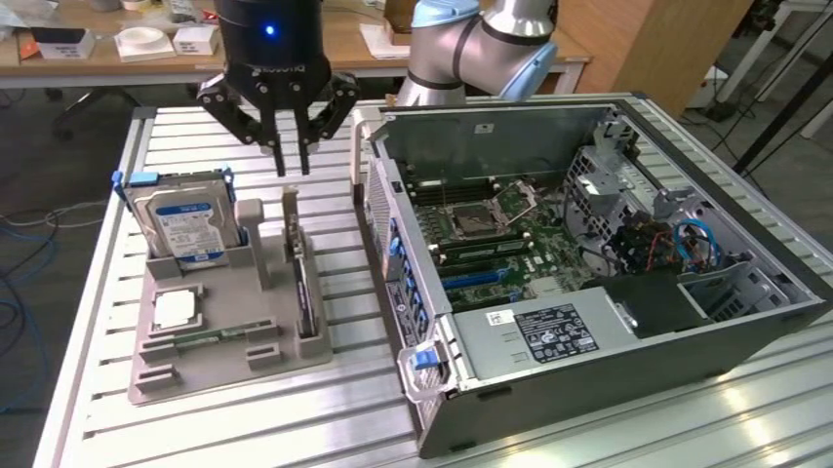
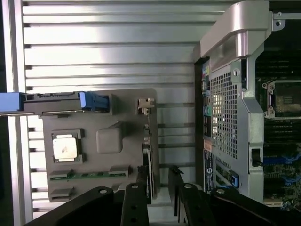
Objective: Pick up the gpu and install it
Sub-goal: 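Pick up the gpu and move the gpu toward the slot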
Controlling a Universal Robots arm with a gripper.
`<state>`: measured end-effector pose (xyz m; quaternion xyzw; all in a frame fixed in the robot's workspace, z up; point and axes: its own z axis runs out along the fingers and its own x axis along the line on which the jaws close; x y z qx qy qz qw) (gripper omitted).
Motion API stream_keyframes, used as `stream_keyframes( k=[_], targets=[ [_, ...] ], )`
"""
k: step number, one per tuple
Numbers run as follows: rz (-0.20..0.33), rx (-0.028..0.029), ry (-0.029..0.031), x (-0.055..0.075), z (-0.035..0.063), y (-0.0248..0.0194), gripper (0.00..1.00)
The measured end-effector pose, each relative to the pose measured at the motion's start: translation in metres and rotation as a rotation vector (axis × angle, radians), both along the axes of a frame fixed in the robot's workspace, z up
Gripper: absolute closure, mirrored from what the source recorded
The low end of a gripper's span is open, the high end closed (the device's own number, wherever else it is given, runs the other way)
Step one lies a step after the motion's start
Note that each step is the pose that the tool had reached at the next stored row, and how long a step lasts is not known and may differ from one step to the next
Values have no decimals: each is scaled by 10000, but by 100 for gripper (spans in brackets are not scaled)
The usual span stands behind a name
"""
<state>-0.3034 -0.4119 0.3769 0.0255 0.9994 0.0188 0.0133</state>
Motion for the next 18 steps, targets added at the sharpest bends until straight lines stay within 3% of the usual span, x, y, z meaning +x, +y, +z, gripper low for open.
stream_keyframes(
  k=[2, 5, 7, 18],
  targets=[
    [0, -1, 0, 0, -36, -57, 64],
    [0, 1, -1, 0, -92, -188, 52],
    [2, 0, 0, 1, -128, -254, 52],
    [-12, -1, 1, 3, -328, -267, 52]
  ],
)
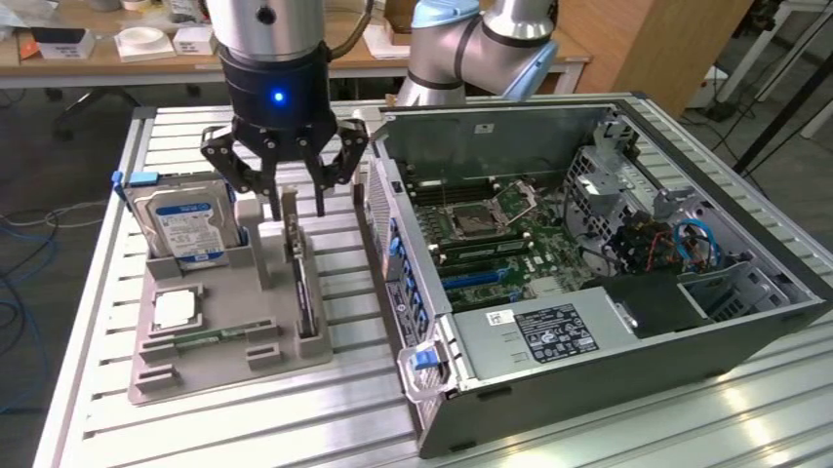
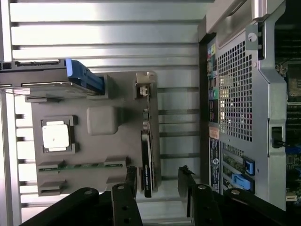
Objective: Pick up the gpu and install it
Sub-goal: 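Pick up the gpu and move the gpu toward the slot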
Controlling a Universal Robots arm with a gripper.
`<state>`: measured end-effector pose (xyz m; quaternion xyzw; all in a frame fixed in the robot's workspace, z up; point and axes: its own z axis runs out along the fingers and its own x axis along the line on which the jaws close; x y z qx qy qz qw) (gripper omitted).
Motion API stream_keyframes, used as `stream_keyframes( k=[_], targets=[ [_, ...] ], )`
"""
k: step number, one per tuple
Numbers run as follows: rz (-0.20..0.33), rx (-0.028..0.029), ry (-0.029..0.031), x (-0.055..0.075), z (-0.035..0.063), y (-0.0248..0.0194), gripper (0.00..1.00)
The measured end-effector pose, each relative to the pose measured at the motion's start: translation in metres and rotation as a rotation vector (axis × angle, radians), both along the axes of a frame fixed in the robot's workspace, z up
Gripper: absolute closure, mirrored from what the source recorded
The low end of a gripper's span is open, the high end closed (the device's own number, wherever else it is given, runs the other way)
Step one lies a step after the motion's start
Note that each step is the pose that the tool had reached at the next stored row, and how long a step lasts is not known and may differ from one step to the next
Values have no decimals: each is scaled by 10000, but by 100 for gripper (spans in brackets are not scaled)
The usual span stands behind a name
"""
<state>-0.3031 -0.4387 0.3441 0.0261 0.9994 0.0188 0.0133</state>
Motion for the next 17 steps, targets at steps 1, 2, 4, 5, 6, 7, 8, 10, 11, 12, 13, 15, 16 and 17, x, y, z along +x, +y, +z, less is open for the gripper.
stream_keyframes(
  k=[1, 2, 4, 5, 6, 7, 8, 10, 11, 12, 13, 15, 16, 17],
  targets=[
    [-6, 0, -1, 0, -18, 0, 52],
    [-12, 1, -1, 0, -37, 0, 52],
    [-24, 2, -2, 0, -73, 0, 52],
    [-30, 1, -1, 1, -90, 0, 52],
    [-36, 2, -2, 1, -108, 0, 52],
    [-41, 1, -1, 1, -127, 0, 52],
    [-47, 1, -1, 1, -145, 0, 52],
    [-66, 2, -1, 1, -182, 0, 52],
    [-76, 1, -1, 1, -200, 0, 52],
    [-87, 2, -2, 1, -219, 0, 52],
    [-96, 3, -2, 1, -236, 0, 52],
    [-120, 3, -2, 1, -274, 0, 52],
    [-131, 4, -2, 1, -292, 0, 52],
    [-143, 2, -1, 1, -309, 0, 52]
  ],
)
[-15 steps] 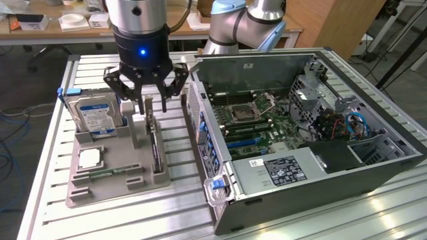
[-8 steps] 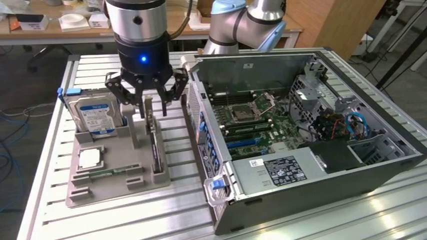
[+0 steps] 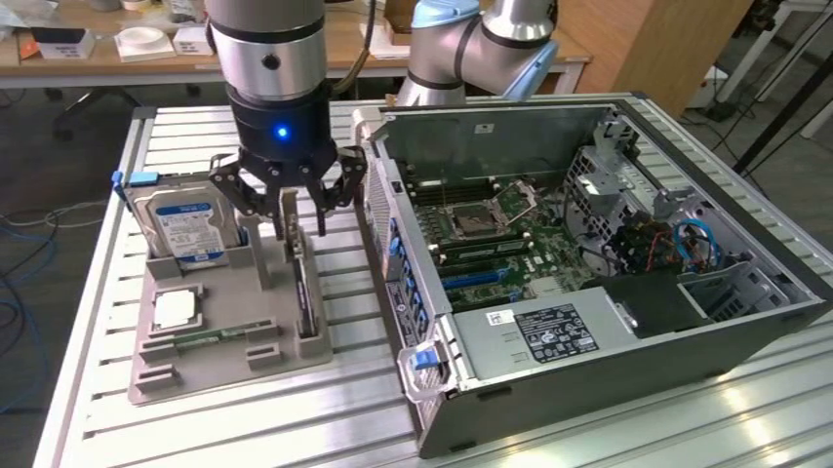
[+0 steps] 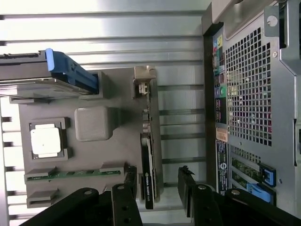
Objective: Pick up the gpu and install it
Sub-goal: 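Pick up the gpu and move the gpu toward the slot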
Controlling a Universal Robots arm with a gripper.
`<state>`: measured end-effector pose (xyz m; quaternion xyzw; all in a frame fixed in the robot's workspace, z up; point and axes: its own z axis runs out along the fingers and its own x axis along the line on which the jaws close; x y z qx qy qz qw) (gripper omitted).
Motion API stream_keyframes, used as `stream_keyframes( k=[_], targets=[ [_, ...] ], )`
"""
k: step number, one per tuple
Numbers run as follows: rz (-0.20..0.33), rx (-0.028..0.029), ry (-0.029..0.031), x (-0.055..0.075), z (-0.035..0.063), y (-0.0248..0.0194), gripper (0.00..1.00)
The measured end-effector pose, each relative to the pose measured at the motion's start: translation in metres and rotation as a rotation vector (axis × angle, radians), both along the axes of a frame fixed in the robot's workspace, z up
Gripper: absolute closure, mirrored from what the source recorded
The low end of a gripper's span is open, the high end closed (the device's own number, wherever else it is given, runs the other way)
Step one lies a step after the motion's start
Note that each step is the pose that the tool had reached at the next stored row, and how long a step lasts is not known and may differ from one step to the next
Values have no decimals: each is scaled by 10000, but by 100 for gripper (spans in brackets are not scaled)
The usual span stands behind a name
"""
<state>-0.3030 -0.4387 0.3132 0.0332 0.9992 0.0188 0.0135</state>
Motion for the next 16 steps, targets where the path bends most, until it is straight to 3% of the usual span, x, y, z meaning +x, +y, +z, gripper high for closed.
stream_keyframes(
  k=[16],
  targets=[
    [-347, 1, 0, 0, -292, 20, 52]
  ],
)
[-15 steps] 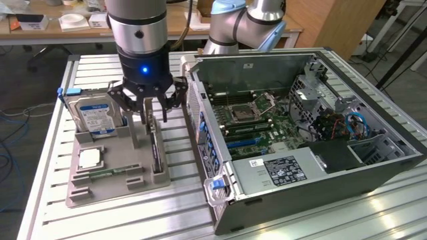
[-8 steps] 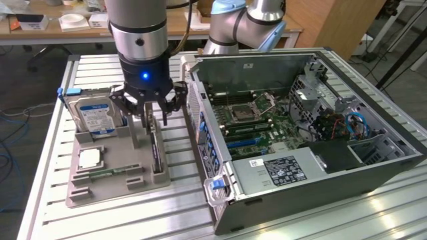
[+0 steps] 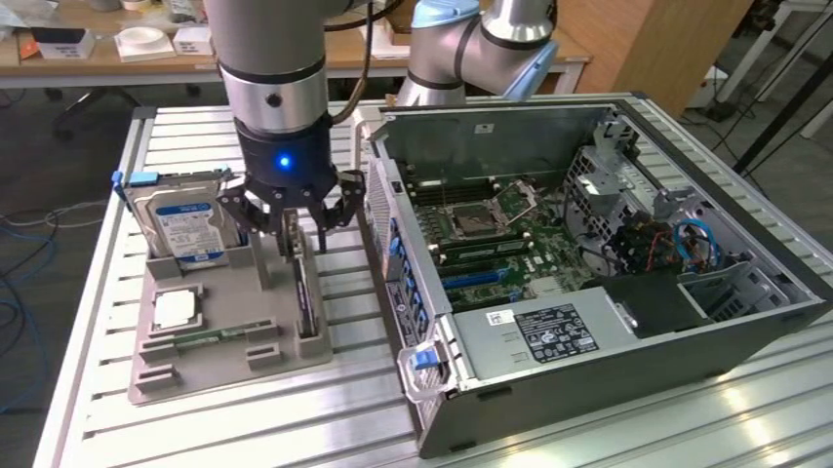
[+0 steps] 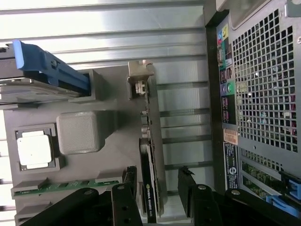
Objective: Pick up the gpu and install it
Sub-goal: 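Pick up the gpu and move the gpu toward the slot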
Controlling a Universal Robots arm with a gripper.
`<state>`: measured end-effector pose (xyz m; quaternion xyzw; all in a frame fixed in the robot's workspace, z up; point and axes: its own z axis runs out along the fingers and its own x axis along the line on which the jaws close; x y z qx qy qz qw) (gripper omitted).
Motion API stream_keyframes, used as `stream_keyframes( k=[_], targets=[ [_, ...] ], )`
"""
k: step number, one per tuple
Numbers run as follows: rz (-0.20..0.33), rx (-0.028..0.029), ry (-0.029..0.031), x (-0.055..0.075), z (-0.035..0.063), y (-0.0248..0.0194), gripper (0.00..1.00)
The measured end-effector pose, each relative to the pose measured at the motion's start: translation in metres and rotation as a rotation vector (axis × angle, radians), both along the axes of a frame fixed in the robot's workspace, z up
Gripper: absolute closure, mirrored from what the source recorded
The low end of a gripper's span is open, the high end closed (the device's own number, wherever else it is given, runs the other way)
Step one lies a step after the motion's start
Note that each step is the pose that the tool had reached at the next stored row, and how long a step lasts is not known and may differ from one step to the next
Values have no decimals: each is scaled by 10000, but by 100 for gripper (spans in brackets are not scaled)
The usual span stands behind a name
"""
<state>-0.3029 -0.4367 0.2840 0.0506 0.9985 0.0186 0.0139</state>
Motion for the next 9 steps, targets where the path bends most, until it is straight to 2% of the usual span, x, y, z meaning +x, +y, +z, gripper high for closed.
stream_keyframes(
  k=[9],
  targets=[
    [-23, 1, -3, -54, -163, -15, 52]
  ],
)
